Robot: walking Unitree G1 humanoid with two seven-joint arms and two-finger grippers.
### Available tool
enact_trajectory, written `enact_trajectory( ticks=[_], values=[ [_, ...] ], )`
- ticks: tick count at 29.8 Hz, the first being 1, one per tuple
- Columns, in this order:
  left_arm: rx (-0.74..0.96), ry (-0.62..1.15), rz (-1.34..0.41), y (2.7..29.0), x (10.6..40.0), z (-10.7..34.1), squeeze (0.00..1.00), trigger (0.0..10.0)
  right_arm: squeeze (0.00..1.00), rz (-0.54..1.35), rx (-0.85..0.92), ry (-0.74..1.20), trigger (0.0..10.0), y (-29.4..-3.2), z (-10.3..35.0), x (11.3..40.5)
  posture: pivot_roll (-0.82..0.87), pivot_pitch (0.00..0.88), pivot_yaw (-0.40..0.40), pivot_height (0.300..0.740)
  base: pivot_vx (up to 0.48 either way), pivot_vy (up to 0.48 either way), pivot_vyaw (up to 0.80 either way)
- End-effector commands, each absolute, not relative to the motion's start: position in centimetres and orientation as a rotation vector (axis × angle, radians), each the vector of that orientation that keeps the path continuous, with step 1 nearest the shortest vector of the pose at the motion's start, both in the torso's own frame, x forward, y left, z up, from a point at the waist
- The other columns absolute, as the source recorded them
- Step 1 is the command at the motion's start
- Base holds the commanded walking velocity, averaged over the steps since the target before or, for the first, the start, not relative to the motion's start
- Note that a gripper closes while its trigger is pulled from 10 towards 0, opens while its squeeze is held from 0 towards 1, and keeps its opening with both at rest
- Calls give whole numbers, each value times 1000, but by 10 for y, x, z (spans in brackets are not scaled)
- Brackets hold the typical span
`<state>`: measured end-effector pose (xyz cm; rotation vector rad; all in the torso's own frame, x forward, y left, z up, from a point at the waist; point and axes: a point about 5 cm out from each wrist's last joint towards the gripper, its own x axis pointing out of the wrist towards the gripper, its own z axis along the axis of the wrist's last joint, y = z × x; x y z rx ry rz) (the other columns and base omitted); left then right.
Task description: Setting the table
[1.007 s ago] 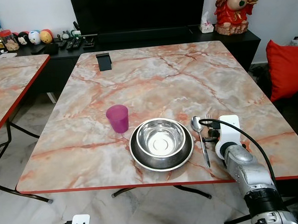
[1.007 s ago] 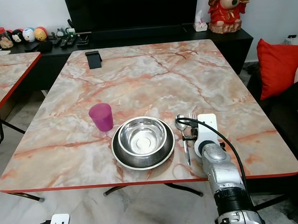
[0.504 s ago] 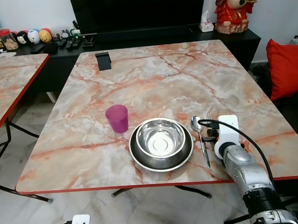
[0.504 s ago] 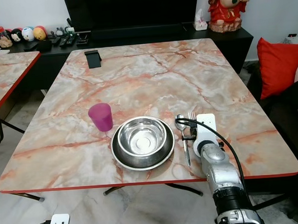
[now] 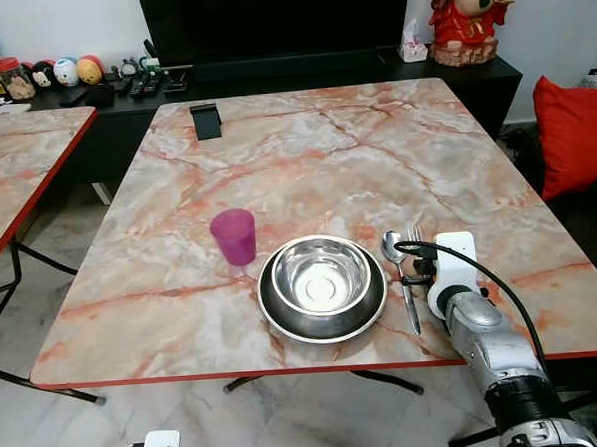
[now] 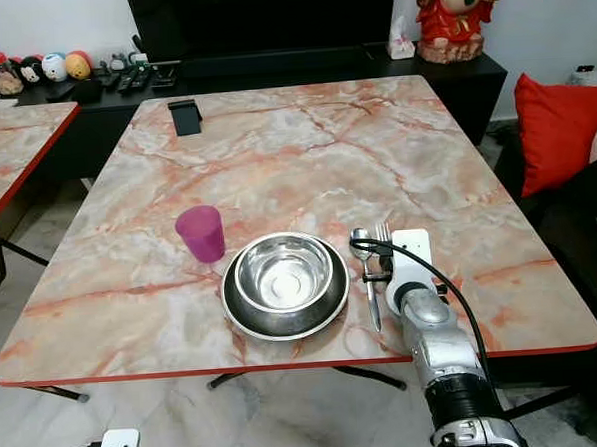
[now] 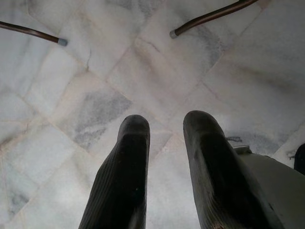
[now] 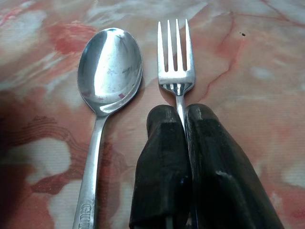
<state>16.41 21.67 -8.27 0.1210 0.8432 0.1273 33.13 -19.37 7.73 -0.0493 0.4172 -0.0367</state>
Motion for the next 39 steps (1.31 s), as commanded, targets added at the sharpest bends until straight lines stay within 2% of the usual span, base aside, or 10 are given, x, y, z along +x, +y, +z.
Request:
enact_trajectory(
  ticks=[1, 9, 10, 14, 17, 18, 19, 23, 24, 39],
  values=[
    [137, 856, 121, 220, 161, -83, 0, 10000, 82, -26, -56, 426, 10000, -190, 77, 333, -68, 14, 44, 740, 0, 0, 0],
    [139, 853, 121, 220, 162, -83, 0, 10000, 82, -25, -54, 424, 10000, -189, 77, 334, -69, 11, 46, 740, 0, 0, 0],
    [139, 854, 121, 220, 162, -83, 0, 10000, 243, -23, -54, 425, 10000, -189, 77, 334, -69, 11, 46, 740, 0, 0, 0],
    [139, 856, 122, 221, 162, -83, 0, 10000, 459, -20, -52, 426, 10000, -188, 77, 334, -69, 11, 46, 740, 0, 0, 0],
    [140, 856, 122, 221, 162, -83, 0, 10000, 475, -19, -52, 427, 10000, -188, 77, 334, -69, 11, 46, 740, 0, 0, 0],
    [140, 856, 121, 221, 162, -83, 0, 10000, 663, -18, -51, 427, 10000, -188, 77, 334, -69, 11, 46, 740, 0, 0, 0],
    [140, 856, 121, 221, 162, -83, 0, 10000, 663, -18, -51, 427, 10000, -188, 77, 334, -69, 11, 46, 740, 0, 0, 0],
    [139, 855, 121, 220, 162, -83, 0, 10000, 588, -17, -53, 429, 10000, -188, 77, 334, -69, 11, 46, 740, 0, 0, 0],
    [139, 854, 120, 220, 163, -83, 0, 10000, 208, -19, -55, 430, 10000, -188, 77, 334, -69, 11, 46, 740, 0, 0, 0],
    [139, 857, 122, 220, 162, -83, 0, 10000, 0, -16, -53, 432, 10000, -186, 76, 334, -68, 16, 47, 740, 0, 0, 0]
  ],
)
